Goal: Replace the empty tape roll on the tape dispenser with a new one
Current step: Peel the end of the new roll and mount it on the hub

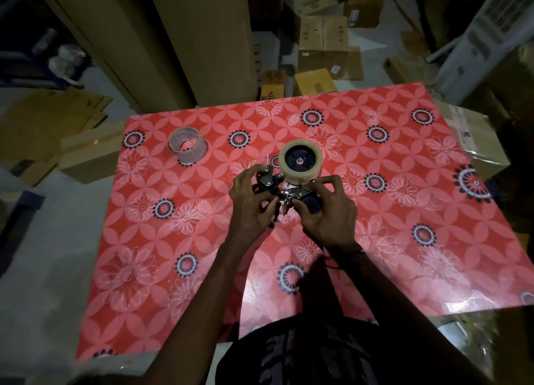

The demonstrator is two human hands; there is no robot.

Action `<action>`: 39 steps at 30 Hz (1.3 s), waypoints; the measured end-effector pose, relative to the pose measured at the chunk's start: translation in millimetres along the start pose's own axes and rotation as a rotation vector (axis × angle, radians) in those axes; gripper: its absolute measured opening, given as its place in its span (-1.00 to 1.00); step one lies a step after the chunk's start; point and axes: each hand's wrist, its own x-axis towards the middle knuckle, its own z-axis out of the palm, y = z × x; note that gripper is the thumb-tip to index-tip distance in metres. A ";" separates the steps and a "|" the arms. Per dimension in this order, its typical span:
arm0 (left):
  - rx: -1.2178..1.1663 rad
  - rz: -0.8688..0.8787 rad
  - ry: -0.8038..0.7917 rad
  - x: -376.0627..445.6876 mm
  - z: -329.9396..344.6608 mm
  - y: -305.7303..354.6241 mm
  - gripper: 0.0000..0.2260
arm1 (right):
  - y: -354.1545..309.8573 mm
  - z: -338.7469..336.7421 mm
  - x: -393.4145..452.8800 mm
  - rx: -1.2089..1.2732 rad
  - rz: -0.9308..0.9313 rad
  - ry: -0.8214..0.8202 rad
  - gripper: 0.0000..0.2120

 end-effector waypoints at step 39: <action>0.165 0.081 -0.417 4.0 -41.9 -27.2 -0.94 | 35.2 -23.4 15.2 0.122 -0.181 -0.126 -0.67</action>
